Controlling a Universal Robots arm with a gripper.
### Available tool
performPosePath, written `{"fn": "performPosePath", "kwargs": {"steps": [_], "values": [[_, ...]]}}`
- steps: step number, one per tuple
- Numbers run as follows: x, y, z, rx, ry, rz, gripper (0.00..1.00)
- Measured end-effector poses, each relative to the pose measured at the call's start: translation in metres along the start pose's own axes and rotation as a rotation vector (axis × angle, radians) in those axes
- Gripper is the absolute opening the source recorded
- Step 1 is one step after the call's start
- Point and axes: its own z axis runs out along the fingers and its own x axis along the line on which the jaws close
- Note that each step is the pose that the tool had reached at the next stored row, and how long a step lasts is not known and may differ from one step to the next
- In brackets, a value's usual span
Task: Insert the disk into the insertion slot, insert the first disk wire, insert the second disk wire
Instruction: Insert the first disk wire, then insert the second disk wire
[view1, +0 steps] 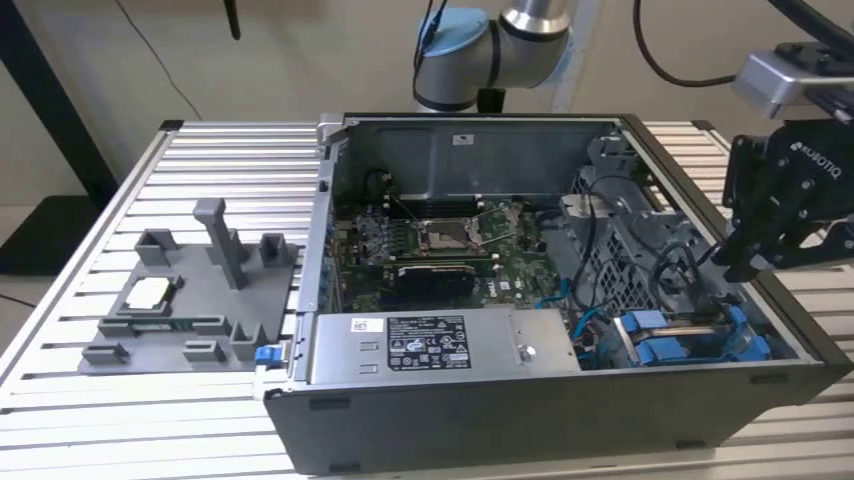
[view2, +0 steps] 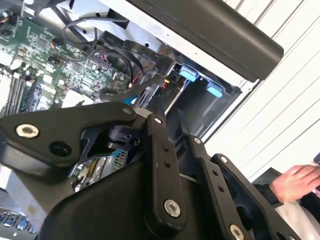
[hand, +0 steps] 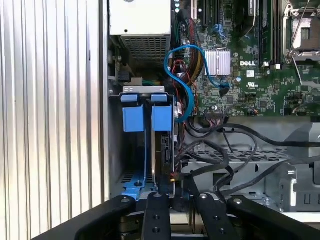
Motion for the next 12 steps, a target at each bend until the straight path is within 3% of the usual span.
{"fn": "performPosePath", "kwargs": {"steps": [1, 2, 5, 6, 12], "values": [[0.0000, -0.0002, -0.0001, 0.0034, -0.0072, -0.001, 0.26], [-0.0001, -0.0006, -0.0003, 0.0078, -0.0099, -0.001, 0.26], [-0.0001, -0.0019, -0.0003, 0.0245, -0.0124, -0.002, 0.26], [-0.0001, -0.0025, -0.0004, 0.0282, -0.0196, -0.003, 0.26], [-0.0002, -0.0066, -0.0005, 0.0502, -0.0820, -0.008, 0.26]]}}
